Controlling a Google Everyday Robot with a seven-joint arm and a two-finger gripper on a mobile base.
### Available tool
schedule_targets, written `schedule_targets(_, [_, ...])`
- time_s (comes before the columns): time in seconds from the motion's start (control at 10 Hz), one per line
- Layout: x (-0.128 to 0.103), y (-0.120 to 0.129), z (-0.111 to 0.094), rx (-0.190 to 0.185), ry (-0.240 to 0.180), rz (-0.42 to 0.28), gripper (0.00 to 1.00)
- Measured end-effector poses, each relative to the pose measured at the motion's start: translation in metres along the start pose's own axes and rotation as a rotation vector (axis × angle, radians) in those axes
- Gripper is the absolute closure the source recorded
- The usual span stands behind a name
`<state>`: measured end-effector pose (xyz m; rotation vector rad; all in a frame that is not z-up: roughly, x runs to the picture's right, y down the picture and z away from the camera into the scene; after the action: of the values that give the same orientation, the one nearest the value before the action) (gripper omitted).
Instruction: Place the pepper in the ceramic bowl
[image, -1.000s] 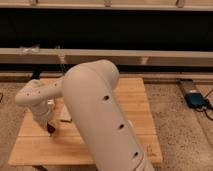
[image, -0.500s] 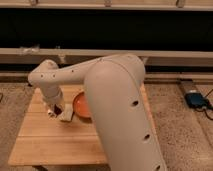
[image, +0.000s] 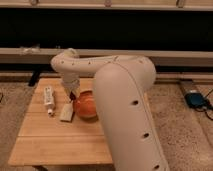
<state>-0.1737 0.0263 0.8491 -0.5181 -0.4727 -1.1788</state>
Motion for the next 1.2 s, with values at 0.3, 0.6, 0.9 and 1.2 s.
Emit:
schedule_targets(0.3, [0.021, 0.036, 0.001, -0.012, -0.025, 0.119, 0.44])
schedule_targets(0.6, [0.004, 0.056, 0.010, -0.042, -0.083, 0.141, 0.20])
schedule_targets(0.9, [-0.012, 0.049, 0.010, -0.041, -0.124, 0.107, 0.20])
schedule_targets(1.2, [-0.016, 0.050, 0.008, -0.059, -0.148, 0.103, 0.20])
